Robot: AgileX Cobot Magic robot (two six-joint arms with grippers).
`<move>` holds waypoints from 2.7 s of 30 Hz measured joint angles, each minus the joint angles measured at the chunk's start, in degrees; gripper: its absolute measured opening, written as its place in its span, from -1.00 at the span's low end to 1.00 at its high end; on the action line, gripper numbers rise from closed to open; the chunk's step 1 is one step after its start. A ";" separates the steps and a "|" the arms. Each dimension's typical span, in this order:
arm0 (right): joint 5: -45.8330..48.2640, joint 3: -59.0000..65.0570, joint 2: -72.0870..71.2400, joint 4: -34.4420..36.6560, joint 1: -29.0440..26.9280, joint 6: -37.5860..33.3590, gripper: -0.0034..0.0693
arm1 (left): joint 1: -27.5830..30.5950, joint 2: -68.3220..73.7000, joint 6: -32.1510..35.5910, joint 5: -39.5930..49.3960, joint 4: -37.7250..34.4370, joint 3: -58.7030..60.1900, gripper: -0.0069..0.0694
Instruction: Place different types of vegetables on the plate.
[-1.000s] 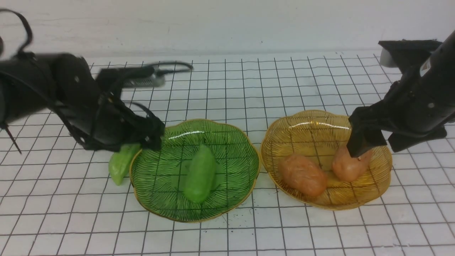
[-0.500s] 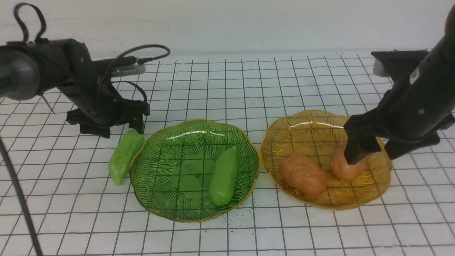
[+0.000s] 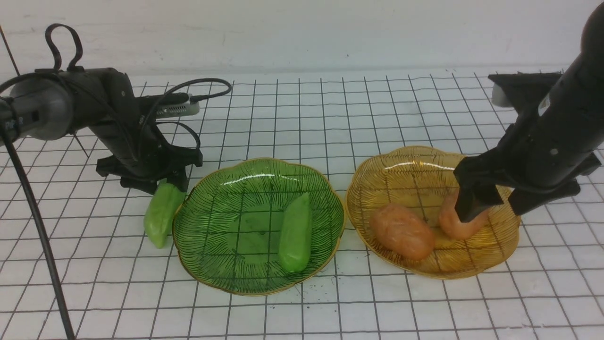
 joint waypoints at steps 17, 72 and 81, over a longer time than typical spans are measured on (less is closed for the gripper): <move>0.00 0.00 0.00 0.31 0.00 -1.59 0.63 | -2.38 -18.88 2.87 15.61 -7.19 -6.33 0.13; -58.50 58.94 -74.54 2.92 0.04 -7.16 -0.94 | -10.66 -8.21 5.83 14.51 -14.07 -4.59 0.40; -58.56 58.94 -74.54 2.92 0.04 -7.16 -0.94 | -10.66 -8.09 7.61 16.16 -13.88 -7.71 -0.02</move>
